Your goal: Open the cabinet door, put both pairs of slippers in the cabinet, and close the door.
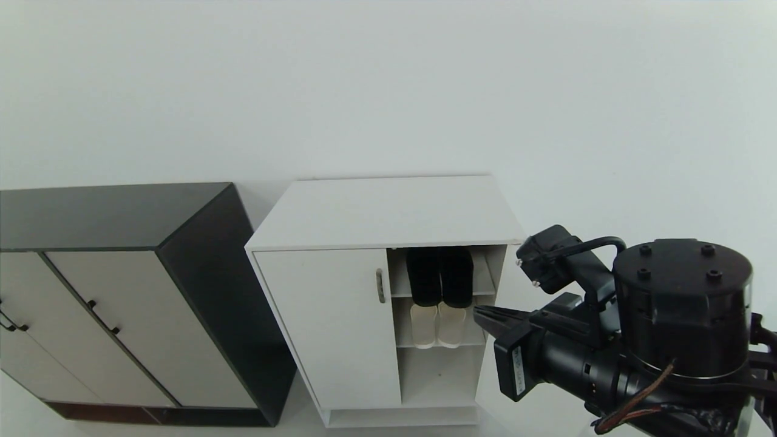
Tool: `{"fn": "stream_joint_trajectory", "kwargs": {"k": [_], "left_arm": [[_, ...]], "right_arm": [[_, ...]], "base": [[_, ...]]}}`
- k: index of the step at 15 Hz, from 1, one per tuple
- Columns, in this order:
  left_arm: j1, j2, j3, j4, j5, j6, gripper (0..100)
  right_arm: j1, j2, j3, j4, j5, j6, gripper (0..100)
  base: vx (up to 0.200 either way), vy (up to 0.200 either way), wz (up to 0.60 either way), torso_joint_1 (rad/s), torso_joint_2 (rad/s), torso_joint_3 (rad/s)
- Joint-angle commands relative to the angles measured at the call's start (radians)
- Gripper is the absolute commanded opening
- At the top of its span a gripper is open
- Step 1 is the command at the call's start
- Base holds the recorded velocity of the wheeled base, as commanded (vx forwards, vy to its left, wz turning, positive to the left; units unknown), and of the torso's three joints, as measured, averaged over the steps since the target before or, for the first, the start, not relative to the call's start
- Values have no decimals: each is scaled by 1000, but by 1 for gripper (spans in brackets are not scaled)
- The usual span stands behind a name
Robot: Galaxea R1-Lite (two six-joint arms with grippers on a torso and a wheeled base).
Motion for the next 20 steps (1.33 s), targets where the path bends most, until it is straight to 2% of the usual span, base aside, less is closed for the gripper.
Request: {"fn": "stream_joint_trajectory", "kwargs": {"k": [1,11,16,20], "left_arm": [[0,1,0,0,0,0,0],[0,1,0,0,0,0,0],[0,1,0,0,1,0,0],[0,1,0,0,1,-1,0]], "right_arm": [[0,2,2,0,-1,-1,0],[-4,4,2,-2,-2,-4,0],[-98,20,-15,-2,-1,-7,0],[-199,60,-47,-2,30,-4,0]], "base": [[0,0,0,0,0,0],[0,0,-480,3,1,0],[0,0,0,0,0,0],[-200,0,0,5,5,-2]]}}
